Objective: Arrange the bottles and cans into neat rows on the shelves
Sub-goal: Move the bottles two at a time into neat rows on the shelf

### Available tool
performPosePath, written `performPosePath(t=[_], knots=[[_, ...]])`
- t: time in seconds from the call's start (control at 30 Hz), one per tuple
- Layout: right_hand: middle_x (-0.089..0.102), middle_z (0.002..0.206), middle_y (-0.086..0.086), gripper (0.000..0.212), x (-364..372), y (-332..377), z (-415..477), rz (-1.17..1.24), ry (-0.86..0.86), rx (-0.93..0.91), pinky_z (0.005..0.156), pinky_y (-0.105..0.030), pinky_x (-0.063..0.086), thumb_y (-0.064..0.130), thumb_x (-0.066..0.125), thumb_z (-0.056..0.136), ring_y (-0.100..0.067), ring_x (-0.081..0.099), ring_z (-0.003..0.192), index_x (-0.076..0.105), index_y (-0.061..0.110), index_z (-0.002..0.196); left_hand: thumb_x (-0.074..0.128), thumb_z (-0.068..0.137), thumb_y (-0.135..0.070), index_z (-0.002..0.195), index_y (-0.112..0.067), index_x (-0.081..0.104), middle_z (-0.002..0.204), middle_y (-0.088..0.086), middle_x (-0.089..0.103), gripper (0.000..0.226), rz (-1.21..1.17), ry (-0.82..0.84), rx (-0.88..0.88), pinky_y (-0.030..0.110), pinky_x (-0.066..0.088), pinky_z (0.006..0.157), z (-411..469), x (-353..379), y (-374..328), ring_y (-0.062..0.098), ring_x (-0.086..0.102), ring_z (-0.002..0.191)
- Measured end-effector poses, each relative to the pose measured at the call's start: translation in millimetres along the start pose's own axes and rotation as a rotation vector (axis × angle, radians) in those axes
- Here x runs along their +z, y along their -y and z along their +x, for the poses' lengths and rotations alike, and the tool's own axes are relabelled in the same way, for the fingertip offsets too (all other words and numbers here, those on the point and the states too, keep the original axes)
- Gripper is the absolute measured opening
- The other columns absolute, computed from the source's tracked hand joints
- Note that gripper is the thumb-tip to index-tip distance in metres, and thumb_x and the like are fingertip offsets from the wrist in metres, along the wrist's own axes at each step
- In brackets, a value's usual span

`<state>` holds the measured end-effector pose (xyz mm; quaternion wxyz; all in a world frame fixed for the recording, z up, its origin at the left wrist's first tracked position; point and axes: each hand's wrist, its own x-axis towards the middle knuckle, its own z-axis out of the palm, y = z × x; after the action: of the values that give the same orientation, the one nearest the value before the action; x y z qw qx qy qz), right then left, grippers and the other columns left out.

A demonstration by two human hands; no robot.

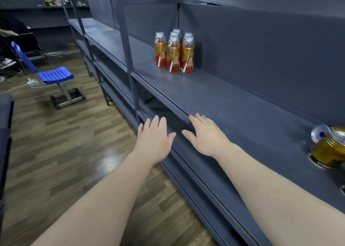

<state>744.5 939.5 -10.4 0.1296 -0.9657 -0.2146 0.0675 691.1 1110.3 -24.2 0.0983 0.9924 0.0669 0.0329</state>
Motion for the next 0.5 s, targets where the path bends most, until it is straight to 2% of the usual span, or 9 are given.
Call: performPosePath(t=[0.27, 0.5], knots=[[0.01, 0.167, -0.006, 0.068, -1.4, 1.0, 80.2, 0.005, 0.02, 0.011, 0.125, -0.042, 0.009, 0.054, 0.034, 0.104, -0.025, 0.004, 0.154, 0.015, 0.019, 0.159, 0.037, 0.104, -0.048, 0.149, -0.012, 0.028, 0.163, 0.01, 0.022, 0.059, -0.018, 0.022, -0.005, 0.048, 0.015, 0.122, 75.9, 5.8, 27.4, 0.032, 0.017, 0.15], [0.011, 0.167, -0.005, 0.068, -0.4, 16.4, 154.3, 0.003, 0.005, 0.099, 0.124, -0.041, 0.009, 0.055, 0.034, 0.103, -0.024, 0.005, 0.154, 0.015, 0.02, 0.159, 0.039, 0.103, -0.048, 0.15, -0.012, 0.028, 0.16, 0.011, 0.027, 0.061, -0.031, 0.021, 0.097, 0.051, 0.018, 0.121, 162.6, 9.2, 66.0, 0.034, 0.023, 0.147]])
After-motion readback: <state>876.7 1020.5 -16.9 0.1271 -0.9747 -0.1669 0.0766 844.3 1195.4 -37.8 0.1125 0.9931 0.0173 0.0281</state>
